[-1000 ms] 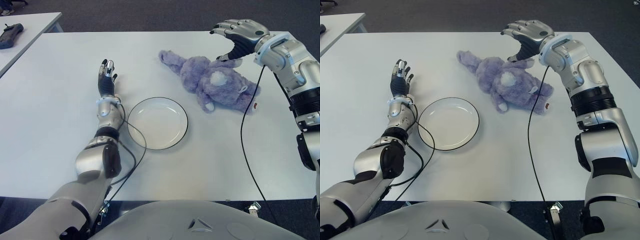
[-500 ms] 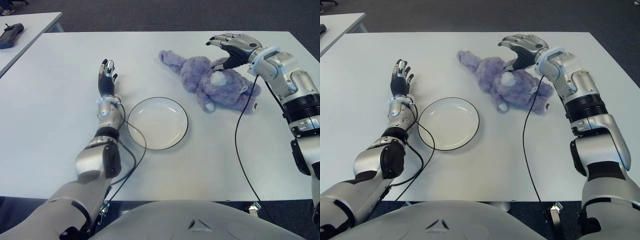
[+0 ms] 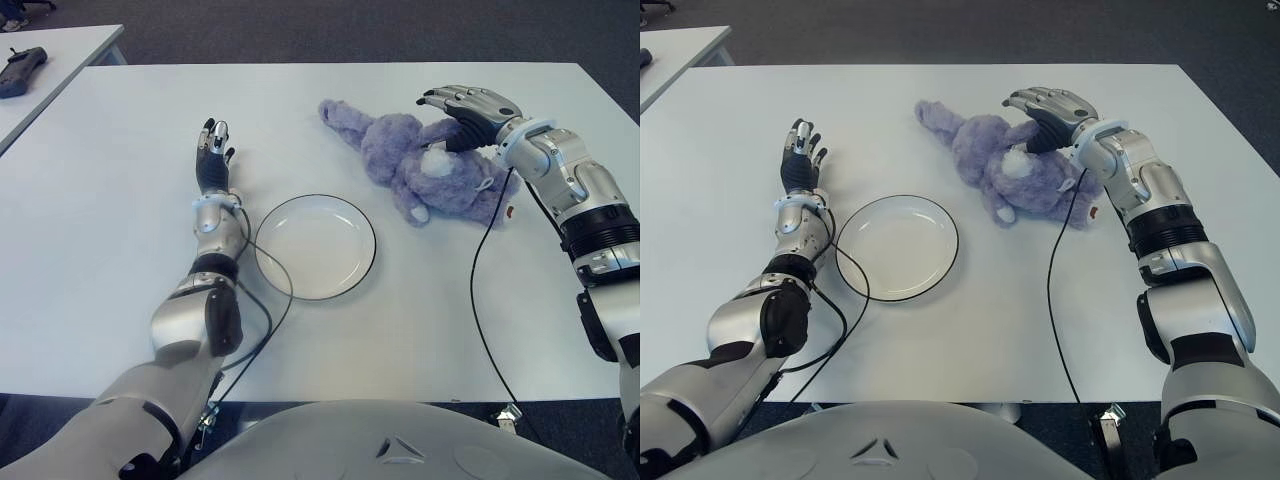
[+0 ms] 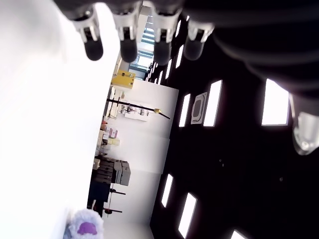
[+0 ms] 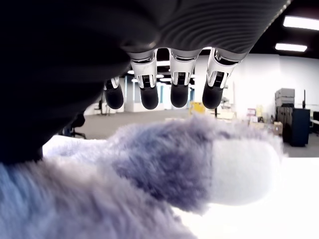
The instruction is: Put the doll into the plate.
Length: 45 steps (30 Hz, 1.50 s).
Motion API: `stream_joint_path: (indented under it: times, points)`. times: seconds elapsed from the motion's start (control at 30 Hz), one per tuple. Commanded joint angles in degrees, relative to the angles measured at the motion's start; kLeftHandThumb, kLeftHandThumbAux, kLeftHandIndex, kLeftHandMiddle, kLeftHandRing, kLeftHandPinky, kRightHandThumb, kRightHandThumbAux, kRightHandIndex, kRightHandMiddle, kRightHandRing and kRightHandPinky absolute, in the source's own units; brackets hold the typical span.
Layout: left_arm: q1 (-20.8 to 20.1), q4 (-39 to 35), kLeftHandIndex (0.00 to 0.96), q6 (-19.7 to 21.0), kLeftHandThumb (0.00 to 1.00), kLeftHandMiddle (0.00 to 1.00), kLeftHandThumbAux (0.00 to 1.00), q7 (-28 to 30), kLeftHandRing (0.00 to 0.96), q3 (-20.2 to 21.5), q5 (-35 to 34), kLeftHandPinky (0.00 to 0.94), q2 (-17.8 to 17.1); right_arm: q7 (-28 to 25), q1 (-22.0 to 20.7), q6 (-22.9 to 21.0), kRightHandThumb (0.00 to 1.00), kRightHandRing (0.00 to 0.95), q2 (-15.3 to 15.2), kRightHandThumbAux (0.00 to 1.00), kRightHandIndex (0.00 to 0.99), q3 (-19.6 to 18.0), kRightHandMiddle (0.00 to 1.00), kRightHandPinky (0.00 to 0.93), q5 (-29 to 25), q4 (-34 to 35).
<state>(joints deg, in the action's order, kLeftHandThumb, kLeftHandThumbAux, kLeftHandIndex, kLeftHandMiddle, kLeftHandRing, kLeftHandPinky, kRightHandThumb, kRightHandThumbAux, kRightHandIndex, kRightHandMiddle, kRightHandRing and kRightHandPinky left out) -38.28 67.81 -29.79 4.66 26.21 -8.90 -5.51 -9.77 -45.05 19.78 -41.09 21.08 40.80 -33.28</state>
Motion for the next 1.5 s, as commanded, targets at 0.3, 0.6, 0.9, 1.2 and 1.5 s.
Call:
stream_joint_path:
  times: [0.3,0.6,0.9,1.2,1.5]
  points:
    - [13.90,8.49,0.015,4.73,0.000,0.083,0.431,-0.48,0.051,1.97,-1.84,0.005,3.13,6.79,5.39,2.80,0.290,0.039,3.77,0.514,0.000,1.42,0.000,0.122,-0.89,-7.70]
    - [13.95,8.48,0.014,4.84,0.000,0.085,0.433,-0.22,0.057,2.47,-2.20,0.021,2.84,11.41,6.51,5.94,0.247,0.088,6.03,0.524,0.000,-0.47,0.022,0.177,-4.54,-9.61]
    - [14.02,8.44,0.015,4.79,0.000,0.090,0.423,0.50,0.064,3.45,-2.74,0.024,2.70,10.08,8.93,6.44,0.250,0.117,7.99,0.524,0.000,-2.98,0.061,0.206,-10.11,-6.42]
    - [14.06,8.33,0.023,4.54,0.000,0.100,0.408,0.92,0.073,4.41,-2.97,0.030,2.64,9.78,11.86,3.78,0.243,0.142,10.70,0.559,0.000,-5.29,0.087,0.225,-13.94,-1.18]
    - [14.30,8.29,0.046,4.16,0.000,0.111,0.398,0.74,0.083,4.07,-2.15,0.043,2.23,10.55,14.44,0.86,0.227,0.193,15.32,0.556,0.040,-7.24,0.133,0.285,-16.57,2.87]
